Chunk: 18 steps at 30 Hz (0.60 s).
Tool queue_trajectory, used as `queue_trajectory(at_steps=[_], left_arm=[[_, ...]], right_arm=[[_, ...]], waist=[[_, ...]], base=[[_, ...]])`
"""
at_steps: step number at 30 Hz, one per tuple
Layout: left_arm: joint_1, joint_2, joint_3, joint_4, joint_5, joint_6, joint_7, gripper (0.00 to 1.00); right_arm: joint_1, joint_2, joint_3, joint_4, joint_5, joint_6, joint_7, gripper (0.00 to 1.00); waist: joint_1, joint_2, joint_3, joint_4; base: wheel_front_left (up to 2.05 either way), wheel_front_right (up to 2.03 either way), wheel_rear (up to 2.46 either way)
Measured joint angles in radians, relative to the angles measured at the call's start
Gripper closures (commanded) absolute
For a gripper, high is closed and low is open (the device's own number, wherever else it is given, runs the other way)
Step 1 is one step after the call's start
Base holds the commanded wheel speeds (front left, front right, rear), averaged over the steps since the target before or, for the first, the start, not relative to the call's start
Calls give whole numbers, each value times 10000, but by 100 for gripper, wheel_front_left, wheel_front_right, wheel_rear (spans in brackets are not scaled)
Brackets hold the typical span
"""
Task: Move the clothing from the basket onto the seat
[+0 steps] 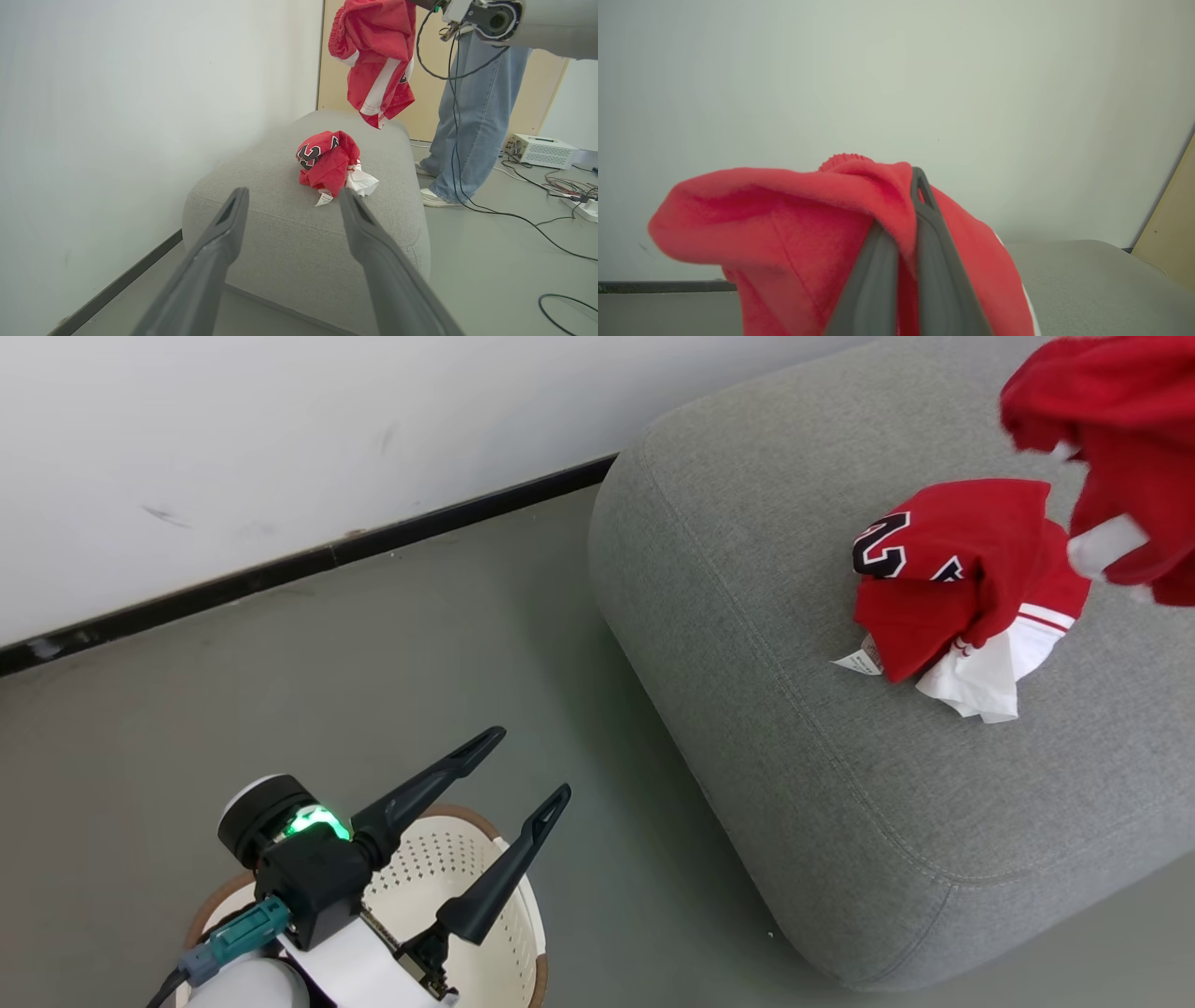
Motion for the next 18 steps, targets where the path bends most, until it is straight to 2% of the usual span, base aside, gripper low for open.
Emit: queue_trajectory(at_steps=[5,18], left_arm=[[-182,73,65,-290,54,82,102,0],[-514,307,128,-892,249,96,424,0]], right_arm=[[-477,-343,-499,619,94,0,8,100],[-634,-449,-1189,2698,-44,0,-132,100]], waist=[[0,0,269,136],[0,0,1053,600]], base=[[0,0,0],[0,0,0]])
